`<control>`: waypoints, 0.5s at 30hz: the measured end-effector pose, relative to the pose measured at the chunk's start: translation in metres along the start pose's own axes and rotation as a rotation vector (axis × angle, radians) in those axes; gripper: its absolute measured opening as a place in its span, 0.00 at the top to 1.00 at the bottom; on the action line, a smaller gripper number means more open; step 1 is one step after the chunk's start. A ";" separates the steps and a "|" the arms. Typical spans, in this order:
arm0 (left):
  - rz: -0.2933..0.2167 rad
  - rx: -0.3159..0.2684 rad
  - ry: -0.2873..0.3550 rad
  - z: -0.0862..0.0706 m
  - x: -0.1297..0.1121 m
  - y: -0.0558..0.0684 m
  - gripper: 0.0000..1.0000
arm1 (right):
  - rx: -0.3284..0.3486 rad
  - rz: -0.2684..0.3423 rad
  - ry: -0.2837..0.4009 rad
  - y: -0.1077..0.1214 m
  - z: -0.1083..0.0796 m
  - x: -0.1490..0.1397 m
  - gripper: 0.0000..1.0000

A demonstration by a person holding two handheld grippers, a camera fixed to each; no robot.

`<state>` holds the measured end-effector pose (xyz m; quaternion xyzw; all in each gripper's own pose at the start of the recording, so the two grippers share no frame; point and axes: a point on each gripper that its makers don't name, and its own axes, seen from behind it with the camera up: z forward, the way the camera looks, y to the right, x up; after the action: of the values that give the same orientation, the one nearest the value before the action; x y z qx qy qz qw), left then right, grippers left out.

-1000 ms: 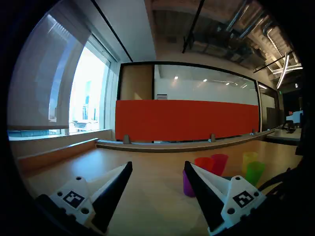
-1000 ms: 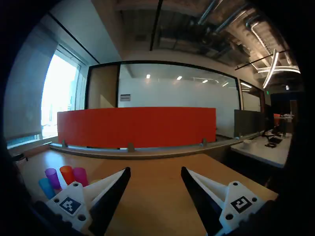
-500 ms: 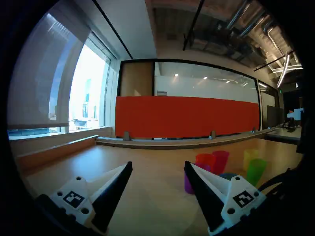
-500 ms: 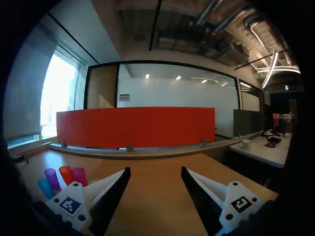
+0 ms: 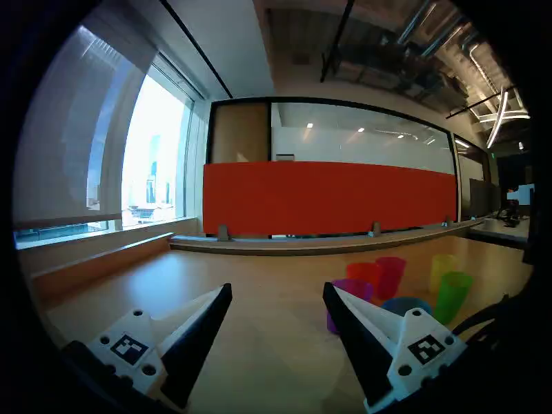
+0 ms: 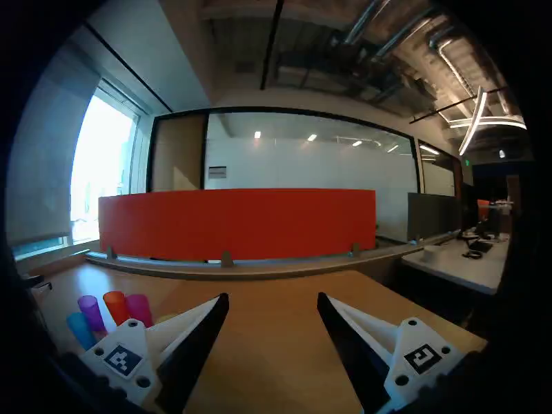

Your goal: Pour water

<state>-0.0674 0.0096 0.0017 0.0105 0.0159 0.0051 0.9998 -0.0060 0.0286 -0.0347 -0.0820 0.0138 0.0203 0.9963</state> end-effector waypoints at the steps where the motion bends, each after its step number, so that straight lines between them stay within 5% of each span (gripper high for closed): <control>1: 0.001 0.000 0.000 0.000 0.000 0.000 0.02 | 0.001 0.000 0.000 -0.001 0.000 0.000 0.01; 15: 0.003 -0.001 -0.003 -0.001 0.000 0.000 0.02 | 0.027 0.013 0.008 -0.008 0.003 -0.003 0.01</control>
<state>-0.0678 0.0101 0.0005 0.0100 0.0143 0.0065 0.9998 -0.0089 0.0212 -0.0300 -0.0686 0.0185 0.0264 0.9971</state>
